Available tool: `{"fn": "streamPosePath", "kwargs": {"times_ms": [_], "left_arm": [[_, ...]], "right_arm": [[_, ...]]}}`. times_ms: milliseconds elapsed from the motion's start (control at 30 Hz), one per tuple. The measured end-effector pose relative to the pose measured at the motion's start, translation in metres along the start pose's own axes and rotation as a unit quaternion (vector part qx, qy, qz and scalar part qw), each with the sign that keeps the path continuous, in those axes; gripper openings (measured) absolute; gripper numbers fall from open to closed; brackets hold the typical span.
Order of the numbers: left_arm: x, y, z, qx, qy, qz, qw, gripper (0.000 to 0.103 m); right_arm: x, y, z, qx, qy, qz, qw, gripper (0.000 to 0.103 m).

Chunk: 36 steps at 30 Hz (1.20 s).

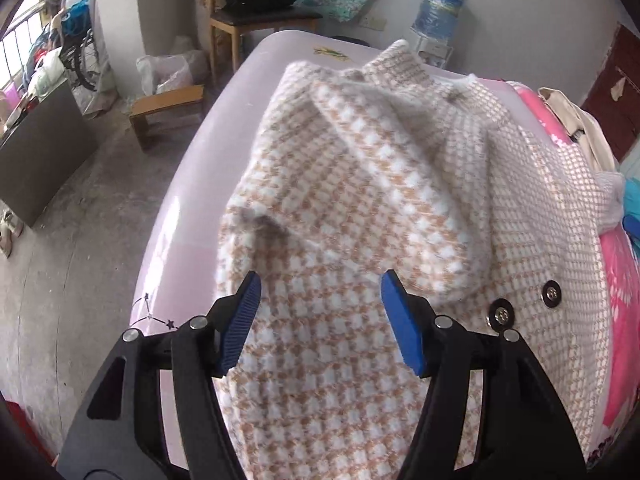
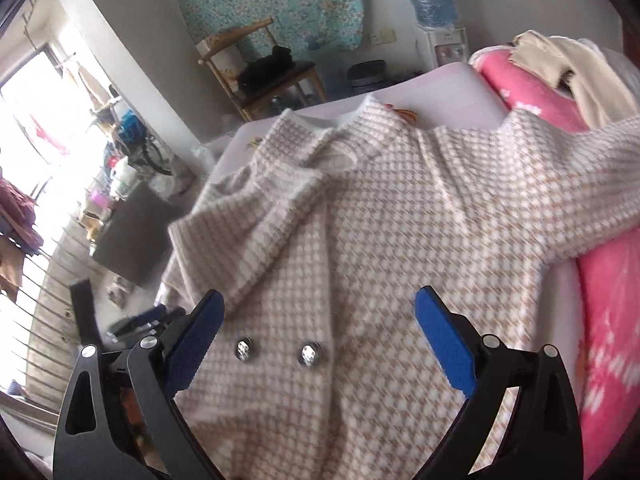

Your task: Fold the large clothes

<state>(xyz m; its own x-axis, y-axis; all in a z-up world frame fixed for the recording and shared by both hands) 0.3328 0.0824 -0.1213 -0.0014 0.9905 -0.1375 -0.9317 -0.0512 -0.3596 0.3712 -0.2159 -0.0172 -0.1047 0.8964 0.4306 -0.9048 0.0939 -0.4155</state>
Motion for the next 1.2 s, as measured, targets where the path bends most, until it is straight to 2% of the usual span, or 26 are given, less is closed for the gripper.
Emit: {"fn": "streamPosePath", "kwargs": {"times_ms": [100, 167, 267, 400, 467, 500, 567, 667, 767, 833, 900, 933, 967, 1033, 1100, 1133, 1167, 1200], "left_arm": [[0.012, -0.016, 0.001, -0.021, -0.012, 0.022, 0.9995, 0.059], [0.016, -0.029, -0.001, -0.033, -0.019, 0.036, 0.9986, 0.059], [0.024, -0.043, -0.009, -0.038, -0.027, 0.058, 0.9972, 0.059], [0.031, -0.048, -0.023, -0.028, -0.026, 0.077, 0.9963, 0.057], [0.031, -0.048, -0.024, -0.035, -0.029, 0.074, 0.9962, 0.057], [0.03, -0.047, -0.024, -0.038, -0.033, 0.07, 0.9963, 0.057], [0.031, -0.046, -0.024, -0.045, -0.033, 0.067, 0.9962, 0.057], [0.031, -0.044, -0.023, -0.053, -0.028, 0.068, 0.9958, 0.057], [0.031, -0.045, -0.022, -0.057, -0.024, 0.07, 0.9956, 0.057], [0.032, -0.045, -0.022, -0.06, -0.021, 0.073, 0.9953, 0.057], [0.032, -0.044, -0.022, -0.062, -0.019, 0.075, 0.9951, 0.057], [0.032, -0.044, -0.022, -0.063, -0.02, 0.075, 0.9949, 0.057], [0.032, -0.043, -0.022, -0.064, -0.021, 0.076, 0.9948, 0.057], [0.033, -0.043, -0.022, -0.066, -0.021, 0.076, 0.9947, 0.058], [0.033, -0.043, -0.022, -0.067, -0.018, 0.077, 0.9947, 0.058], [0.034, -0.043, -0.022, -0.067, -0.016, 0.077, 0.9946, 0.058], [0.035, -0.042, -0.022, -0.068, -0.013, 0.078, 0.9946, 0.058], [0.035, -0.042, -0.021, -0.069, -0.011, 0.078, 0.9945, 0.058]], "right_arm": [[0.009, -0.042, -0.031, 0.02, -0.046, -0.01, 0.999, 0.084], [0.008, -0.066, -0.057, 0.036, -0.059, -0.026, 0.997, 0.077], [-0.005, -0.095, -0.095, 0.051, -0.033, -0.047, 0.997, 0.069], [-0.022, -0.107, -0.144, 0.093, -0.022, -0.079, 0.992, 0.059], [-0.022, -0.107, -0.158, 0.106, -0.016, -0.073, 0.992, 0.039], [-0.019, -0.106, -0.162, 0.11, -0.013, -0.067, 0.992, 0.032], [-0.011, -0.105, -0.162, 0.106, -0.008, -0.049, 0.993, 0.007], [0.002, -0.108, -0.149, 0.076, 0.021, -0.016, 0.997, 0.005], [0.013, -0.114, -0.127, 0.046, 0.028, 0.003, 0.999, 0.005], [0.012, -0.118, -0.122, 0.044, 0.028, -0.006, 0.999, 0.008], [0.005, -0.12, -0.133, 0.069, 0.017, -0.029, 0.997, 0.039], [0.0, -0.12, -0.14, 0.08, 0.018, -0.041, 0.996, 0.06], [-0.016, -0.119, -0.141, 0.085, 0.021, -0.05, 0.995, 0.061], [-0.023, -0.117, -0.158, 0.104, 0.016, -0.057, 0.993, 0.061], [-0.026, -0.115, -0.174, 0.119, 0.016, -0.065, 0.991, 0.053], [-0.026, -0.116, -0.176, 0.111, 0.024, -0.06, 0.992, 0.042], [-0.021, -0.117, -0.177, 0.105, 0.024, -0.047, 0.993, 0.019], [-0.012, -0.117, -0.176, 0.106, 0.009, -0.041, 0.993, 0.018]]}}
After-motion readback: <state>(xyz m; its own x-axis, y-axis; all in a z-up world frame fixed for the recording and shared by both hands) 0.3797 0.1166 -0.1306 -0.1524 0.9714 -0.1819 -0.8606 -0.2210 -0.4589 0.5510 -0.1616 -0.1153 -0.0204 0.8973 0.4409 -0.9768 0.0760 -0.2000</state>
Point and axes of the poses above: each gripper's, at about its wrist camera, not at the fingertips, and z roughly against the way its jaws point, x to its left, y to its underside, the point moved 10 cm from there along -z, roughly the way its jaws point, and after that the axes turned 12 degrees about x, right-handed, at the moved point
